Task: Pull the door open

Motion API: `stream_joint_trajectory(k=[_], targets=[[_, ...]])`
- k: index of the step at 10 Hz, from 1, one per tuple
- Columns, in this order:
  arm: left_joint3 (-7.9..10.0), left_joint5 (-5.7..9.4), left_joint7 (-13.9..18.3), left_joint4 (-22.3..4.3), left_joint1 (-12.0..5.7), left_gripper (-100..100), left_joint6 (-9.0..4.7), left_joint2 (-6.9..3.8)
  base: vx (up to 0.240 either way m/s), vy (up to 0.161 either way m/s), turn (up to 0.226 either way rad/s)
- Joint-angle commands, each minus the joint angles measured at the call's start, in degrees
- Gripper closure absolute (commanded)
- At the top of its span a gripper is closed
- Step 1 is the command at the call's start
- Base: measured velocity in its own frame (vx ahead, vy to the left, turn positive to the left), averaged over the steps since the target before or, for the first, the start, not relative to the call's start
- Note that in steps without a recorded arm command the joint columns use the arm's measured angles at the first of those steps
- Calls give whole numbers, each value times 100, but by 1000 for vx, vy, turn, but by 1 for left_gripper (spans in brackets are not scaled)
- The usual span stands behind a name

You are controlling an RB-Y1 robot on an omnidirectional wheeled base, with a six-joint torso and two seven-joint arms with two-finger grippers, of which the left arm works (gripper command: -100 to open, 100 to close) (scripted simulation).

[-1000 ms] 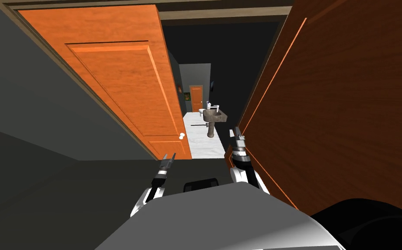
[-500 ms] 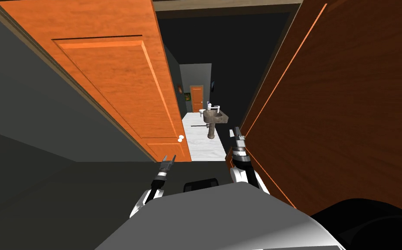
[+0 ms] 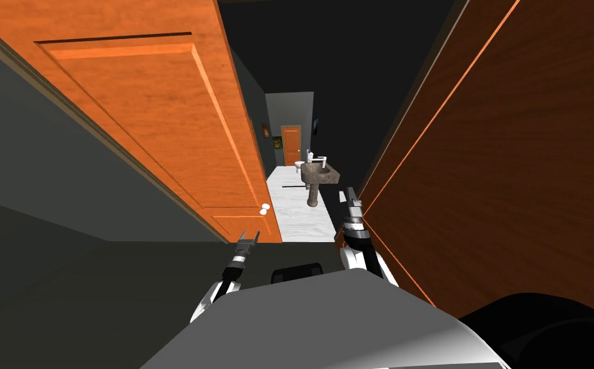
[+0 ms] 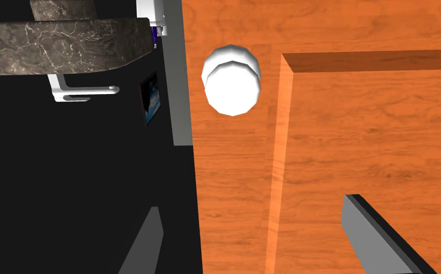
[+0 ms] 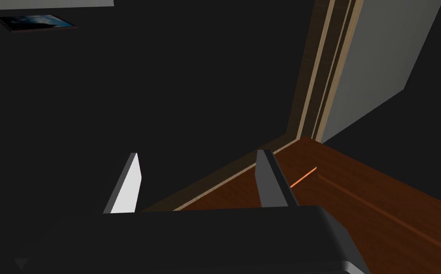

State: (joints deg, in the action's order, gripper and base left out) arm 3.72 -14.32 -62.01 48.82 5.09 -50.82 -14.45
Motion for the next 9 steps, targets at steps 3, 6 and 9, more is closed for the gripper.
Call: stream_joint_trajectory(k=[3,6,9], targets=[[9,-32,-283,-385,-110,-100,-144,-48,120,-40,13],[130,52,-230,-472,-75,-100,-228,-113,126,-40,-101],[363,201,-210,-744,-43,-100,-414,-255,199,-56,-184]])
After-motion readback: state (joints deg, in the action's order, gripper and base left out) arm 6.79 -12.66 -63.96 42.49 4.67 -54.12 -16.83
